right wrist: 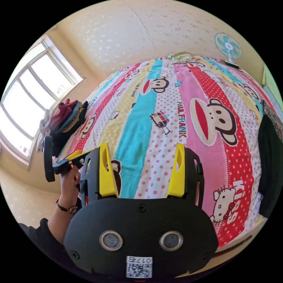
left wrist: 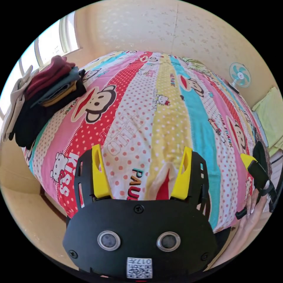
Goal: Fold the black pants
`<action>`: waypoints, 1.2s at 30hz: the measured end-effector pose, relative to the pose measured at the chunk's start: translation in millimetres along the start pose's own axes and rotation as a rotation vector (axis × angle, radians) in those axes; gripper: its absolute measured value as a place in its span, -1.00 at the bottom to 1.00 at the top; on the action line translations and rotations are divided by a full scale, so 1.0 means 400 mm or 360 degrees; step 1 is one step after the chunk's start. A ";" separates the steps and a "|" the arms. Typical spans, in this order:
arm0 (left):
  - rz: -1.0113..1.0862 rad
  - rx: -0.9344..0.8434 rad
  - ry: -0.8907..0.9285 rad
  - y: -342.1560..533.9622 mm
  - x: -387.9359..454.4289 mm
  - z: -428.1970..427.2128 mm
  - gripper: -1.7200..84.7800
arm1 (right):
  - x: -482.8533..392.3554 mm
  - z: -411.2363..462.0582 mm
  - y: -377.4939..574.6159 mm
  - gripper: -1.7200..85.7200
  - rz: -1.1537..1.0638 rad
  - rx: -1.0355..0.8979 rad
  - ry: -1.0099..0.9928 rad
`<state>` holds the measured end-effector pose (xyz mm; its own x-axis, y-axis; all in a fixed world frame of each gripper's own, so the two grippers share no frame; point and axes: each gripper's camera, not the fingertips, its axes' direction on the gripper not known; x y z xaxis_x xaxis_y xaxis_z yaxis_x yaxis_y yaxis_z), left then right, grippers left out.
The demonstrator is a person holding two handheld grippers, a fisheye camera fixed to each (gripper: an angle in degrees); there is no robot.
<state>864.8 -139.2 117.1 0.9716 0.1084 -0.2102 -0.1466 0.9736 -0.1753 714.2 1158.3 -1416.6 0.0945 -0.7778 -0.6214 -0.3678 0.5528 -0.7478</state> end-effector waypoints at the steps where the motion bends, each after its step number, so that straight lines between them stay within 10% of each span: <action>1: 0.0011 -0.0024 -0.0027 0.018 0.012 0.048 -0.16 | -0.033 0.084 0.004 -0.30 0.0029 -0.0022 0.0097; 5: 0.0032 0.0009 -0.0083 0.041 0.050 0.038 -0.16 | -0.127 0.285 0.062 -0.31 -0.0062 -0.0149 0.0579; 36: 0.0033 0.0012 -0.0090 0.099 0.104 0.015 -0.16 | 0.004 0.445 0.229 -0.32 -0.0021 -0.0199 0.0466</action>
<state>900.4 -94.8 107.1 0.9774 0.1393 -0.1590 -0.1653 0.9725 -0.1640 845.2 1260.8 -1527.9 -0.1639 -0.8477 -0.5045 -0.4811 0.5151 -0.7093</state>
